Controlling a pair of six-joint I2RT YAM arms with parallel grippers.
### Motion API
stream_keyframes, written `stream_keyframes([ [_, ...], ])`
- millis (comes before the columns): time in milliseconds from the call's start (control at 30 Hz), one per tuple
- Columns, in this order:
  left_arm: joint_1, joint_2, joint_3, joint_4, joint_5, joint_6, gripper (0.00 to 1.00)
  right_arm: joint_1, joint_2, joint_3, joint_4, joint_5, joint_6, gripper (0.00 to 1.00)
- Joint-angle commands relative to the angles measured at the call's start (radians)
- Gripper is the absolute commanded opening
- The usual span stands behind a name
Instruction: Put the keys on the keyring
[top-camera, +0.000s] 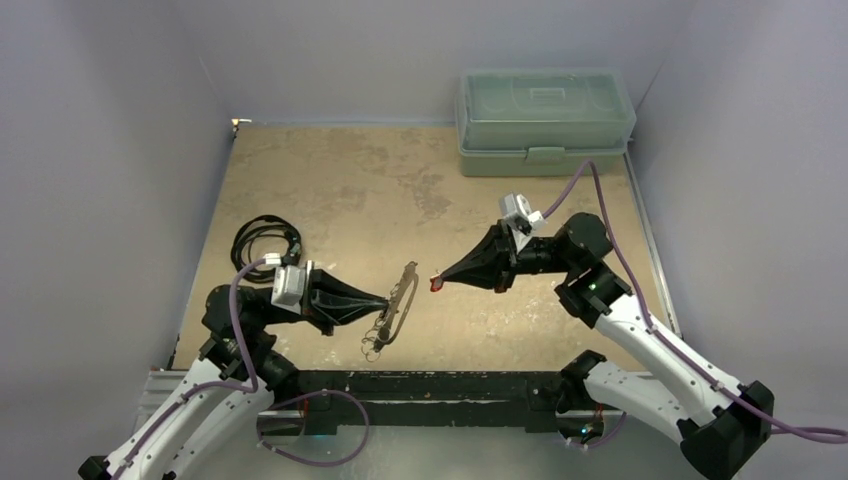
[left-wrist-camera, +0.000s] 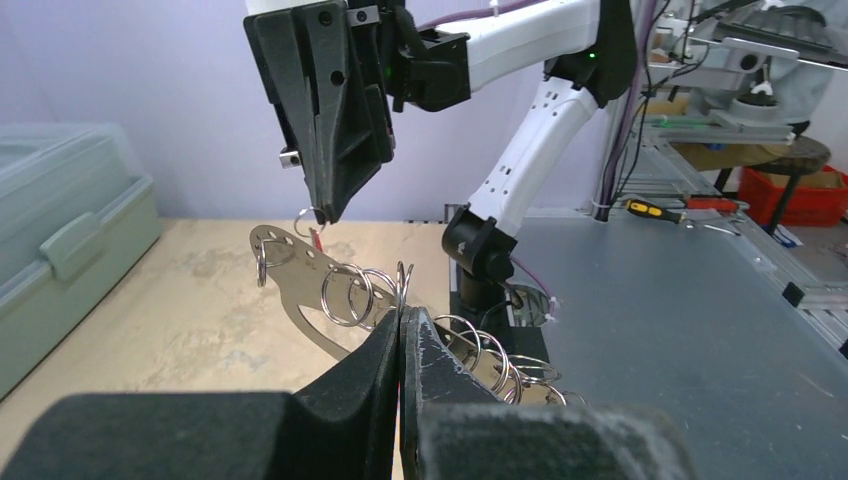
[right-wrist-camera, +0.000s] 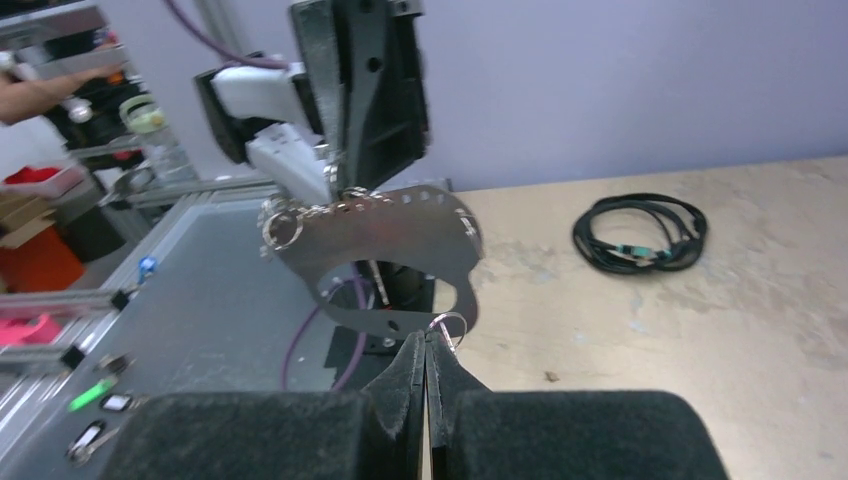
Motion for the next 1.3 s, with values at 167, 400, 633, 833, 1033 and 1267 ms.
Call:
stream_keyframes([
  [167,0.002,0.09,0.008,0.179,0.096,-0.084,0.0,0.016,-0.064,0.001,0.037,-0.193,-0.003,0.0],
  [400,0.002,0.105,0.0,0.193,0.098,-0.099,0.0,0.064,-0.046,0.023,0.035,-0.191,-0.011,0.0],
  [633,0.002,0.124,0.005,0.14,0.068,-0.065,0.0,0.139,-0.003,0.059,0.036,-0.157,-0.03,0.0],
  [833,0.002,0.124,0.022,0.035,0.008,0.001,0.0,0.185,0.033,0.066,0.096,-0.108,0.003,0.0],
  [1033,0.001,0.121,0.025,-0.003,-0.028,0.025,0.0,0.189,0.062,0.043,0.232,-0.049,0.094,0.0],
  [1267,0.002,0.11,0.032,-0.059,-0.065,0.058,0.0,0.189,0.112,0.03,0.334,-0.012,0.17,0.0],
])
